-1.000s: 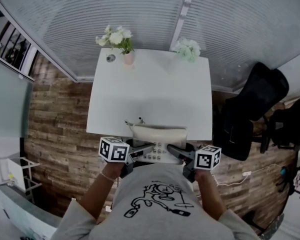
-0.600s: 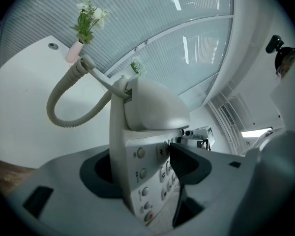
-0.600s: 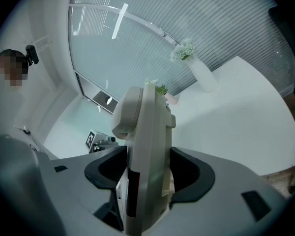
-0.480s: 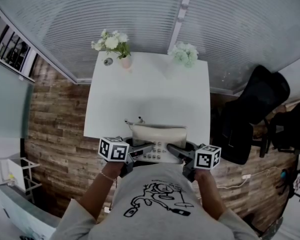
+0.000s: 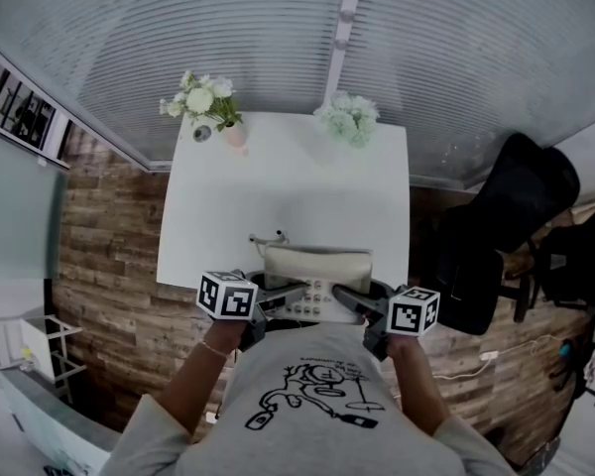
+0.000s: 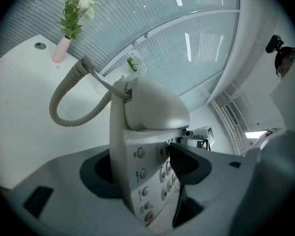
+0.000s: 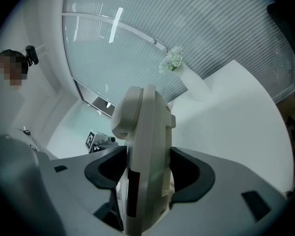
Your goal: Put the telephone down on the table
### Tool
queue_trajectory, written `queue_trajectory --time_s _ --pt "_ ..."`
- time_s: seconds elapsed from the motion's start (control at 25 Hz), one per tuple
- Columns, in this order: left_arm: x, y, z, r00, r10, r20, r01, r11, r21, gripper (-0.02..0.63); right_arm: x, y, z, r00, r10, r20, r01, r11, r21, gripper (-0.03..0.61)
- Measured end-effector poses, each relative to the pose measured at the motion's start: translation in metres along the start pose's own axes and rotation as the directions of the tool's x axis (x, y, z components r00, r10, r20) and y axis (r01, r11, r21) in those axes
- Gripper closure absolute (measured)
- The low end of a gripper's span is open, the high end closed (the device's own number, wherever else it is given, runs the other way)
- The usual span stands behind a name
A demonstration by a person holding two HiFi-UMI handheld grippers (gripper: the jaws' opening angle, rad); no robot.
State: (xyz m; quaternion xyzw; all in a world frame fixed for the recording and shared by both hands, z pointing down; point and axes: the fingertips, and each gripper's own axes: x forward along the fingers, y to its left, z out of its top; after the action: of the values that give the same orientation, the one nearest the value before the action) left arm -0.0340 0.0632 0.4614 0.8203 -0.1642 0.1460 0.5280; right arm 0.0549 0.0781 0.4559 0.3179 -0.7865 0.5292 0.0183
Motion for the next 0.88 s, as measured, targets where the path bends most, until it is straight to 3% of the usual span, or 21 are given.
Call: queue_trajectory --time_s 0.48,0.88 --pt "0.052 -0.005 0.037 1.000 0.018 -0.001 -0.018 1.000 -0.014 0.325 -0.020 -0.040 0.046 1.000 0.014 -0.011 -0.013 1.000 0.019 0.293" --pt "0.070 -0.011 0.046 0.999 0.035 0.008 -0.035 0.999 -0.022 0.325 -0.031 -0.051 0.060 0.999 0.032 -0.021 -0.032 0.999 0.029 0.293"
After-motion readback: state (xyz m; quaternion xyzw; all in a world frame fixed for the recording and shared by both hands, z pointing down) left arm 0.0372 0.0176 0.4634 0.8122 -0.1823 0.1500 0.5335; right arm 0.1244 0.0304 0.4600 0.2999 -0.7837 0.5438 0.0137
